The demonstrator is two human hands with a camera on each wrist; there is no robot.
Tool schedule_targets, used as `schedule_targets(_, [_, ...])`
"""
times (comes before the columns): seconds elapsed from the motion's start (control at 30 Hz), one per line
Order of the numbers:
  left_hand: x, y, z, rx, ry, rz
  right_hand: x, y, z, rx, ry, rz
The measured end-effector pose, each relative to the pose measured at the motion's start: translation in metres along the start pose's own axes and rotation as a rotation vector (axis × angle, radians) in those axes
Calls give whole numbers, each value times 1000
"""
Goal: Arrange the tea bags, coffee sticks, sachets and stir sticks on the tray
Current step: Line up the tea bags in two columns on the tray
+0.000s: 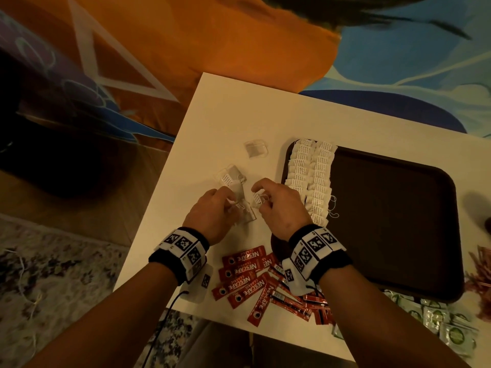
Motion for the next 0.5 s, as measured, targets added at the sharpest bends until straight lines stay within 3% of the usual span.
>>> schedule_targets(0.23, [-6, 4, 7, 15, 41, -23, 4, -1, 4, 24, 52, -24])
schedule_targets(0.5, [-16, -1, 2, 64, 55, 61, -1, -5, -5, -15, 111, -2])
Point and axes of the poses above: each hand's wrist, its own y-axis towards the middle knuckle, its own z-axis out of the palm, x = y × z, the point moved 9 cm from there along y, towards the middle knuckle, and after that the axes turned 11 degrees about y, right-handed, at the moved point
